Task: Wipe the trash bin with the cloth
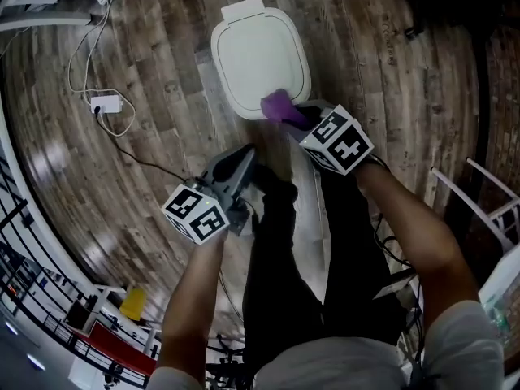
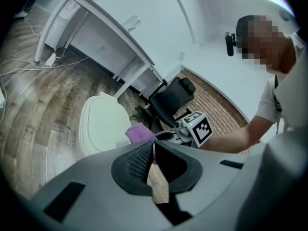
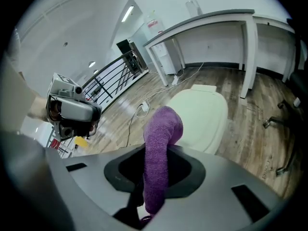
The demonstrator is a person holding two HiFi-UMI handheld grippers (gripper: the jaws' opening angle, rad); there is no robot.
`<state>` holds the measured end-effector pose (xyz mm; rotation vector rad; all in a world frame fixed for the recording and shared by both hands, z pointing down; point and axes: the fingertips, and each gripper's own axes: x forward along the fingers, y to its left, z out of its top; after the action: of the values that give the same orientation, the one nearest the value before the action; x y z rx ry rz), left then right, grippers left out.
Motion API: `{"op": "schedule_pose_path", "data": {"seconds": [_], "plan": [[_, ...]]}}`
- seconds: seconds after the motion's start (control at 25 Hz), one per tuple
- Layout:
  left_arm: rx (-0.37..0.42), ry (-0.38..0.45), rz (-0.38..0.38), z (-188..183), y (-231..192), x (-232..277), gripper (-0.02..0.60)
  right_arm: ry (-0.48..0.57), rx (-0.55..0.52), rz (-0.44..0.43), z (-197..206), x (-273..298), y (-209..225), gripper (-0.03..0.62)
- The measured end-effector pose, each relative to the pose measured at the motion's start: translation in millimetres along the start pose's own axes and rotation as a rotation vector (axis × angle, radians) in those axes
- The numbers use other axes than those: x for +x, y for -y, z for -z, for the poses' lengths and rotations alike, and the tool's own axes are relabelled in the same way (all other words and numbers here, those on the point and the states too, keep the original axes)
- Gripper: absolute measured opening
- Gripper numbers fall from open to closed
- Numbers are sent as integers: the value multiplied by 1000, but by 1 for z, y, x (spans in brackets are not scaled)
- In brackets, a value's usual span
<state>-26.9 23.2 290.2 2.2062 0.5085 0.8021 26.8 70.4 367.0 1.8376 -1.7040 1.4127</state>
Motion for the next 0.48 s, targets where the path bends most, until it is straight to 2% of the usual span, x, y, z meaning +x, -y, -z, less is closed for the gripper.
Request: {"op": "schedule_pose_path", "data": {"seconds": [0.2,0.36,0.48], "plan": [[33,-85,-55,-13,3,45,5,43,181,19,10,-33,80,98],[72,-159,-105,-18,7,86,5,87,379,-12,20,-50,146,98],[116,-194,-132,-35,11,115,5,127,501,-20,24,-59,189,97]]}}
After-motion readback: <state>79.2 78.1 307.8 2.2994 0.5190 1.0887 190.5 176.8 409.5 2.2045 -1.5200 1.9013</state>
